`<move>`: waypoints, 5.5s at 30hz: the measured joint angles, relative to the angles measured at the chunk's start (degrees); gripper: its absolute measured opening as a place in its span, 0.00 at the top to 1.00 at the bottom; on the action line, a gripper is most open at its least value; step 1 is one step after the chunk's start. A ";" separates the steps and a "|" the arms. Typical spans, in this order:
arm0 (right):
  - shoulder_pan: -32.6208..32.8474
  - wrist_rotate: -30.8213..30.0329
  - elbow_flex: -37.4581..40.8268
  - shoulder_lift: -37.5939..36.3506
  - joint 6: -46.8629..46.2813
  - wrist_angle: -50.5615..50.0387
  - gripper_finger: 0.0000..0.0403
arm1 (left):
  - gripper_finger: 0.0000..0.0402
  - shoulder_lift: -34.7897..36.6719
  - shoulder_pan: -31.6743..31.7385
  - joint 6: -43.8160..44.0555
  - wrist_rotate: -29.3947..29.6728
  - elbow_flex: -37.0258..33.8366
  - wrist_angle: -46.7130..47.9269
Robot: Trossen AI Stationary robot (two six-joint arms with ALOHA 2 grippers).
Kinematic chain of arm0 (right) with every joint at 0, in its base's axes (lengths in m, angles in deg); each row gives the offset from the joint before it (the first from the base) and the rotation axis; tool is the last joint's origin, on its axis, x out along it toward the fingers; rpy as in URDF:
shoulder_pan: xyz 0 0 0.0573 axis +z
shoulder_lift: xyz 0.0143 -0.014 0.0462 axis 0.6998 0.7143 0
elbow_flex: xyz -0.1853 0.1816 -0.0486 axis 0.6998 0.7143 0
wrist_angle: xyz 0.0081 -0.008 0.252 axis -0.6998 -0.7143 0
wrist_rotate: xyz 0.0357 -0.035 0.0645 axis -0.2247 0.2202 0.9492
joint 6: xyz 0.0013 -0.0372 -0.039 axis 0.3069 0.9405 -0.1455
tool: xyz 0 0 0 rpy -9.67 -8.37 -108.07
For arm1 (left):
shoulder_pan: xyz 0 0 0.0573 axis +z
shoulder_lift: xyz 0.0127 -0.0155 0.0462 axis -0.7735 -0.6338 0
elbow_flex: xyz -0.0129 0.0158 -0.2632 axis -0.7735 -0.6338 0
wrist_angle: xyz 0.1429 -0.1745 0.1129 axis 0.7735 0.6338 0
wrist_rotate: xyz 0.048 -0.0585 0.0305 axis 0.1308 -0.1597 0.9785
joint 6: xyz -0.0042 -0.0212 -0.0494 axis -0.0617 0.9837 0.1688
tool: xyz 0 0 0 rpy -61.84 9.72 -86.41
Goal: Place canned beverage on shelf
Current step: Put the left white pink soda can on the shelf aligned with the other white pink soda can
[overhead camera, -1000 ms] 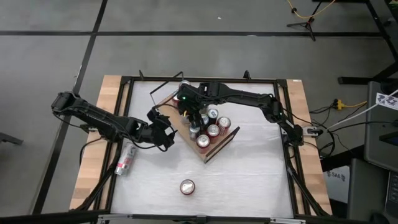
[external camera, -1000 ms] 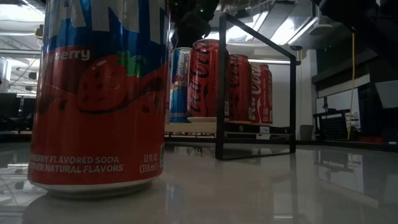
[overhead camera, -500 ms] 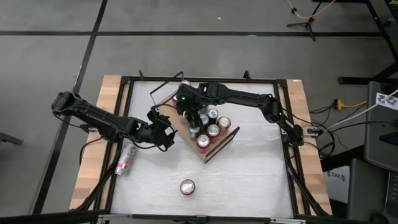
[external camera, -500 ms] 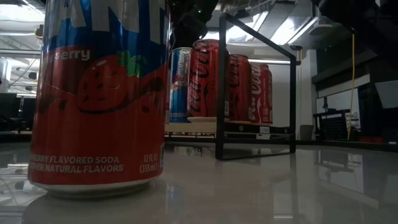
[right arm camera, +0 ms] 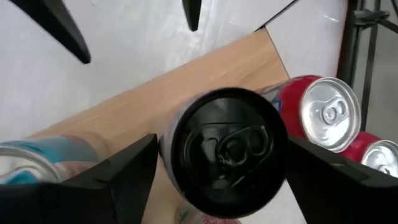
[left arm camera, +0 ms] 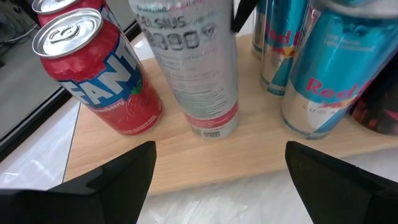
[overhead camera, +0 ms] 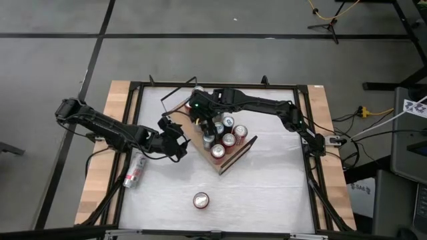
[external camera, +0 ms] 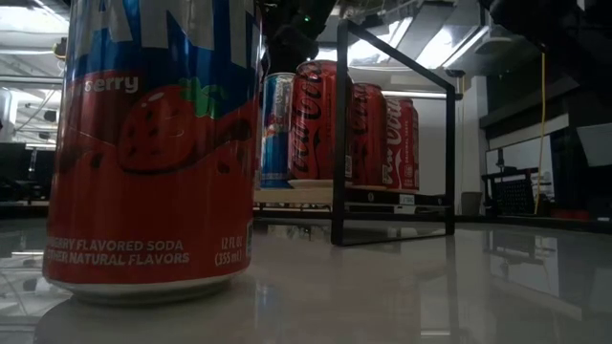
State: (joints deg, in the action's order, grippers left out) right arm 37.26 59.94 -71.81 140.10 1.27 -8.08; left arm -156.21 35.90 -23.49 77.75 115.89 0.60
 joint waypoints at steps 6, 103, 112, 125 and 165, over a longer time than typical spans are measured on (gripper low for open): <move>0.01 -0.95 -0.04 -1.20 0.02 -0.54 0.21 | 0.13 0.02 0.13 -0.03 0.21 0.00 -1.82; -4.07 -4.81 -0.13 -4.47 6.61 -2.67 0.21 | 0.13 0.02 16.09 -0.07 -1.06 -0.02 -4.09; -4.11 -9.31 0.19 -4.48 7.95 -0.78 0.21 | 0.13 0.02 16.09 -0.07 -3.53 -0.02 -3.96; -4.12 -2.14 1.09 -4.50 9.02 0.98 0.21 | 0.13 0.02 16.09 -0.23 -3.20 -0.02 -4.88; -2.14 -4.59 -0.05 -4.83 8.52 -4.15 0.21 | 0.13 1.80 16.05 1.12 -0.30 0.00 -4.74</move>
State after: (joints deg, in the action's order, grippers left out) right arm 35.11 55.35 -71.86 135.27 9.79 -12.24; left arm -154.41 51.95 -22.38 77.46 115.89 -4.14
